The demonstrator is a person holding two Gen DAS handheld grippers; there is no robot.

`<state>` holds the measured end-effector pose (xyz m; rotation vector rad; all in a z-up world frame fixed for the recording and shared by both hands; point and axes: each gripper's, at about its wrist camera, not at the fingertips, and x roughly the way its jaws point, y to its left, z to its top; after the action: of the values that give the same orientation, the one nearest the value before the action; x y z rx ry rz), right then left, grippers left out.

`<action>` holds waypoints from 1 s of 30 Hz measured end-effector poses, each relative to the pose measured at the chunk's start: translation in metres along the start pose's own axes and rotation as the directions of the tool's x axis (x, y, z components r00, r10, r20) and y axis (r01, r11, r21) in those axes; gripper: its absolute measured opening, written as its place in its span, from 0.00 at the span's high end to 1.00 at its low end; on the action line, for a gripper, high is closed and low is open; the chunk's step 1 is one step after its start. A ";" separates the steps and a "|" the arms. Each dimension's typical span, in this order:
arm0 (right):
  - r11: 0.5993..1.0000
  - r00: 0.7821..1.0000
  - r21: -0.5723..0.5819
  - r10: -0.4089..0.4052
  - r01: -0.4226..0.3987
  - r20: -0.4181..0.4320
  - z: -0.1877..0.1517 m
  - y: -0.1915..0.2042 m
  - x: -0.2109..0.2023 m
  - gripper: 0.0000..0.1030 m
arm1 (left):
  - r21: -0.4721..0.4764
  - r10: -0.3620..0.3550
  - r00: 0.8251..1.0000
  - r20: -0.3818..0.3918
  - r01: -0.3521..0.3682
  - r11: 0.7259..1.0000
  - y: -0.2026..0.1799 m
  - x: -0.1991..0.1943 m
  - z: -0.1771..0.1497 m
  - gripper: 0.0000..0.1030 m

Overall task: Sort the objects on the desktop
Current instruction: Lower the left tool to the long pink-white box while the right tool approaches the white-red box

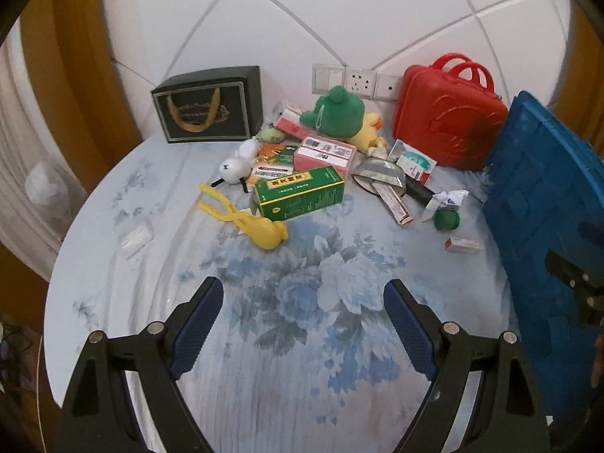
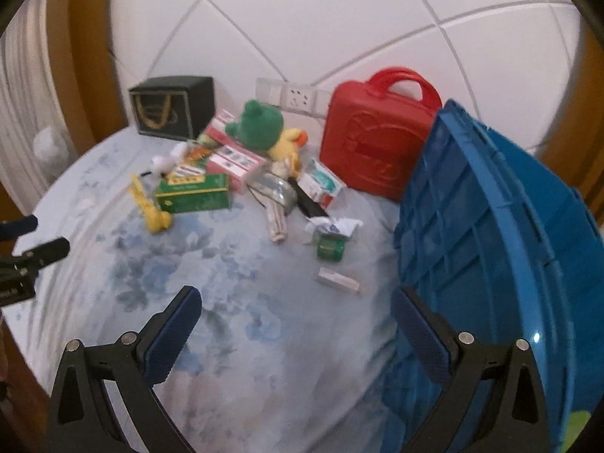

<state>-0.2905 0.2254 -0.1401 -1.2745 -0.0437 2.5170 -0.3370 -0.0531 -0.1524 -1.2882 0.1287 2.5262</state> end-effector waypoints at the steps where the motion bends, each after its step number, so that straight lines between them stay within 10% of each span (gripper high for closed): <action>1: 1.000 1.000 0.019 -0.008 0.008 -0.010 -0.001 -0.001 0.005 0.00 | 0.008 -0.015 1.000 -0.012 0.015 1.000 -0.001 0.011 0.004 0.15; 15: 0.896 0.989 0.436 -0.021 0.083 -0.145 -0.034 -0.021 0.129 0.00 | 0.146 -0.178 0.976 -0.126 0.196 0.970 -0.031 0.145 0.034 0.15; 30: 0.774 0.970 0.596 -0.094 0.214 -0.226 -0.055 -0.077 0.246 0.00 | 0.195 -0.254 0.944 -0.213 0.295 0.935 -0.143 0.308 0.082 0.15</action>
<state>-0.3623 0.3640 -0.3519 -1.1444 0.6432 1.9936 -0.5262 0.1694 -0.3429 -1.3420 0.2485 2.0887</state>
